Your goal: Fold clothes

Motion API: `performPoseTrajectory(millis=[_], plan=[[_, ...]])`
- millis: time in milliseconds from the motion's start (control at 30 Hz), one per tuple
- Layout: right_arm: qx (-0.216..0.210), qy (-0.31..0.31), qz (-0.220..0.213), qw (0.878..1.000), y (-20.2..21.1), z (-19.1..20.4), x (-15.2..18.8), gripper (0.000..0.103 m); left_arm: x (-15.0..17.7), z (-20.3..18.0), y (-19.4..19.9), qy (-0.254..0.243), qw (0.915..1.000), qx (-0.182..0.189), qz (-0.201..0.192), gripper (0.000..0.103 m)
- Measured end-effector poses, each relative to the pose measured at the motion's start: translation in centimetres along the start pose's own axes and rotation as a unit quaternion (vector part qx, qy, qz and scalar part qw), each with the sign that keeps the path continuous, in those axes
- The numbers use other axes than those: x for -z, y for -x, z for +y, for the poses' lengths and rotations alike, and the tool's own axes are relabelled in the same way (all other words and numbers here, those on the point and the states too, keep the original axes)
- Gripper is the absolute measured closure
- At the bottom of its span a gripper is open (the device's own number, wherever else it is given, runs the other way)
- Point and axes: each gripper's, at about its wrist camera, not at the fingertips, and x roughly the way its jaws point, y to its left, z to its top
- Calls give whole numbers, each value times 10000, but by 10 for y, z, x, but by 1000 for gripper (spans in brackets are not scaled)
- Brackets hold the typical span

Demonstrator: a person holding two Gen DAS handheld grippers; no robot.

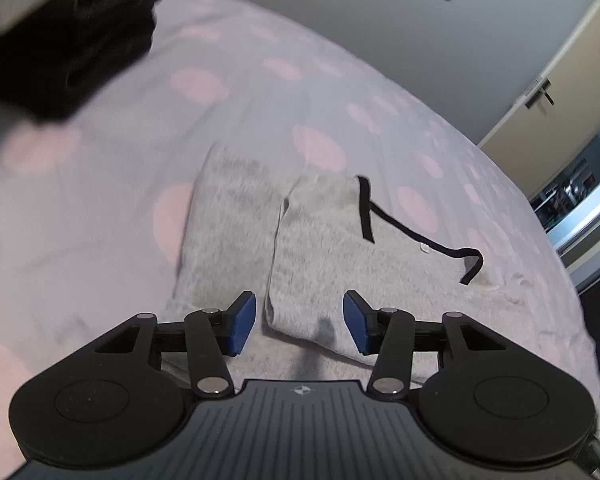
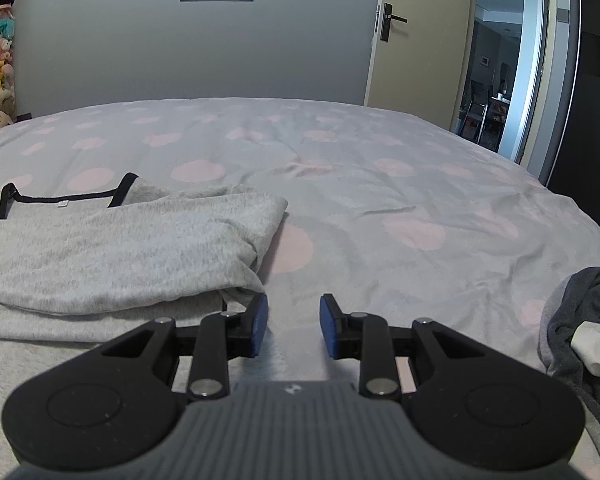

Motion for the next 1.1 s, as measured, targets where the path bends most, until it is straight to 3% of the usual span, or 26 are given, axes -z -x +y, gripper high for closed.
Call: performPoseTrajectory(millis=[67,233,267,333,467,833,1100], plan=[[-27,-2,-13,10000,0,-2,0,71,1,0,-5,-3,10000,22,62,64],[-2,13,-46,10000,-3,-7,-1,71,-2,-11,-6,-241,9994,171,-163,76],[-13,21,-60,10000,-3,-8,-1,71,-4,-14,-5,-312,9992,177,-189,88],[-46,75,-70,9999,-3,-7,0,71,-7,-21,-3,-417,9986,200,-261,96],[-126,258,-103,9995,-2,-3,1,71,-22,-37,11,-484,9964,419,-563,96],[-343,642,-173,9972,-2,8,4,71,-54,-73,38,-599,9926,706,-791,97],[-368,823,-77,9959,-15,15,5,71,-75,-107,72,-767,9827,1215,-1171,97]])
